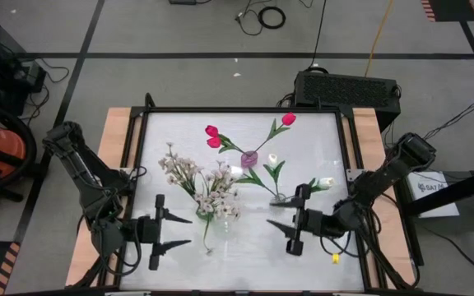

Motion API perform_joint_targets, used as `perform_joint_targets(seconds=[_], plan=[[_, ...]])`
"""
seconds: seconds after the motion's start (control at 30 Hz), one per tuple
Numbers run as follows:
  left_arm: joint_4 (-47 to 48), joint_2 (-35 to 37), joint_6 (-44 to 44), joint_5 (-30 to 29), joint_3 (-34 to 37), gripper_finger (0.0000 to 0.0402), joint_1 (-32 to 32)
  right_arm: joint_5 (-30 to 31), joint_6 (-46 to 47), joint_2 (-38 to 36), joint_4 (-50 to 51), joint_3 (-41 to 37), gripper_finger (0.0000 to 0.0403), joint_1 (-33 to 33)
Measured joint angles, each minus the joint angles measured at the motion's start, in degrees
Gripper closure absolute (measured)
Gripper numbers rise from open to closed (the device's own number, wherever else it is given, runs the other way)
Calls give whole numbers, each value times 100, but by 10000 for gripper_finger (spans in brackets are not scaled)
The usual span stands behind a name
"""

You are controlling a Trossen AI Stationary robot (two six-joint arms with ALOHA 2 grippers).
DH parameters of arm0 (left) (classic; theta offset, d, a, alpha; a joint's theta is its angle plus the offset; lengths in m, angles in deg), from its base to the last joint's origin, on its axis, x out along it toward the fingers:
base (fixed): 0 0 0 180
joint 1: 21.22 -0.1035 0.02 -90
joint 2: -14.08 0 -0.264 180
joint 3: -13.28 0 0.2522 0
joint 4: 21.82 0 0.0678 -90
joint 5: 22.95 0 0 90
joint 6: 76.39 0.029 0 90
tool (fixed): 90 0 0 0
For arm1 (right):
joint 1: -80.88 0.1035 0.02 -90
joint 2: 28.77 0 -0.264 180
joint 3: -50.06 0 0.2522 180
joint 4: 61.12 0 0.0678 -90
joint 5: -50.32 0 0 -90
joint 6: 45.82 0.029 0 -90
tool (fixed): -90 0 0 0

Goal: Sort flowers into vase by color
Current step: Put the white flower into the transparent vase, then return to Home Position

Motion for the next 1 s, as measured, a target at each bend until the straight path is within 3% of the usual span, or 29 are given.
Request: perform_joint_targets(seconds=[0.17,0.33,0.43,0.57,0.63,0.8,0.9,1.0], plan=[[149,281,-148,-526,-5,174,141,63,-186,0,1306,1068,211,304],[362,803,65,-612,-6,174,278,782,-933,-14,2868,2251,230,857],[478,1306,320,-606,-7,176,271,1255,-1084,-287,4094,2954,269,1276],[950,1997,313,-468,-7,200,234,1310,-258,-1067,5918,3531,354,1775],[1078,2240,323,-465,48,221,188,1301,361,-1539,6889,3536,389,1923],[1352,2552,320,-441,334,277,58,1372,2307,-2748,8958,3239,394,1906],[1344,2668,254,-440,660,312,-19,1363,2520,-3347,9039,2682,401,1684],[1216,2776,165,-430,1012,345,-87,1306,2221,-3954,8375,1880,401,1525]])
